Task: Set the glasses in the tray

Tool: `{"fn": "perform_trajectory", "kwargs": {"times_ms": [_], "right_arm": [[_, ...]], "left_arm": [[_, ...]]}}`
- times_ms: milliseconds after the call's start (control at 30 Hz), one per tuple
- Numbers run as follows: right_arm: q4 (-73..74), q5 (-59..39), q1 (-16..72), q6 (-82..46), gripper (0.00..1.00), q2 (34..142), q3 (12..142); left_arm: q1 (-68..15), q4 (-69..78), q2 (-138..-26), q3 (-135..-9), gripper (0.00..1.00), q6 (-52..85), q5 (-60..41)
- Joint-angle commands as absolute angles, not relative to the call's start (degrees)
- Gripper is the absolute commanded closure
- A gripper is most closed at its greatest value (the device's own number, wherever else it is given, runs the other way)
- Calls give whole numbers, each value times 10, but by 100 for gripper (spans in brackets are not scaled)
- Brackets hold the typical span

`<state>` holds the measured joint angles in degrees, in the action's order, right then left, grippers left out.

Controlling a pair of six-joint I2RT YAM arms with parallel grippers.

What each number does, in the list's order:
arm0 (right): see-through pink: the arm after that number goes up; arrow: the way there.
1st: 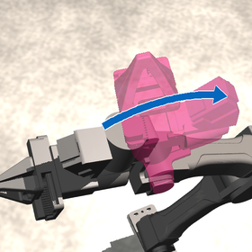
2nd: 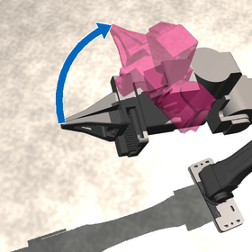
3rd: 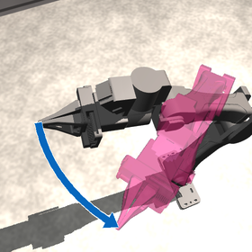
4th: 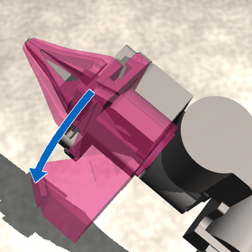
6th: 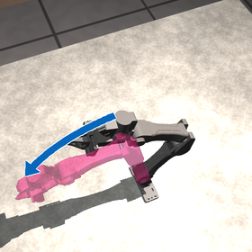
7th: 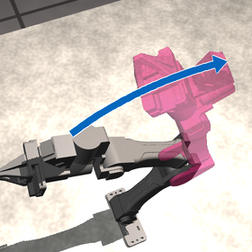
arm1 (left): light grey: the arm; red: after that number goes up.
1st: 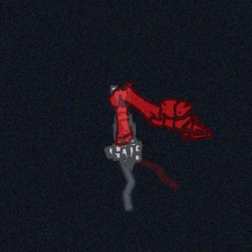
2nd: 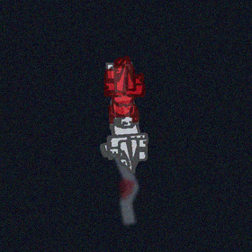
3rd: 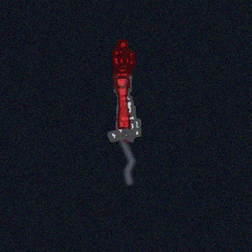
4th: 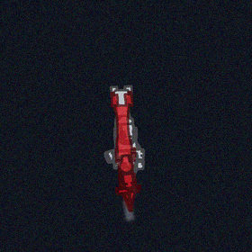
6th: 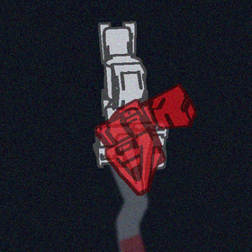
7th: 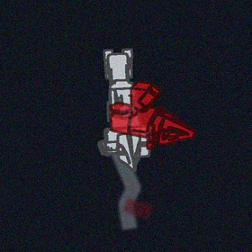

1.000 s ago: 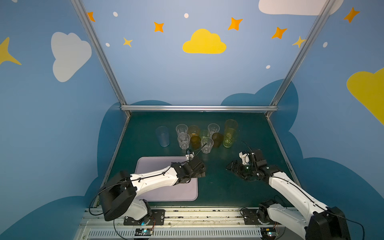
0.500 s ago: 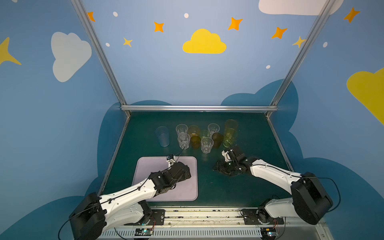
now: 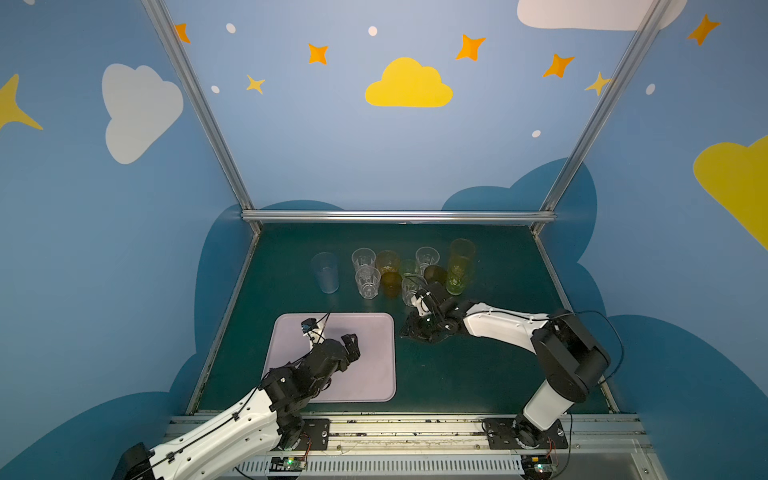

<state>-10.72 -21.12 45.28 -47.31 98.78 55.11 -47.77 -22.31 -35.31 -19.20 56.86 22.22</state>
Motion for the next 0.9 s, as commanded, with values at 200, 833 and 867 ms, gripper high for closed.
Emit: {"fn": "perform_trajectory", "kwargs": {"times_ms": [200, 833, 867], "right_arm": [[-124, -243, 474, -440, 68, 1044, 596], [-172, -213, 485, -405, 79, 1097, 638], [-174, -217, 485, -403, 79, 1101, 642]], "left_arm": [[-466, -242, -359, -195, 0, 555, 213], [-457, -196, -541, -277, 0, 500, 143], [-457, -196, -547, -281, 0, 501, 142]]}}
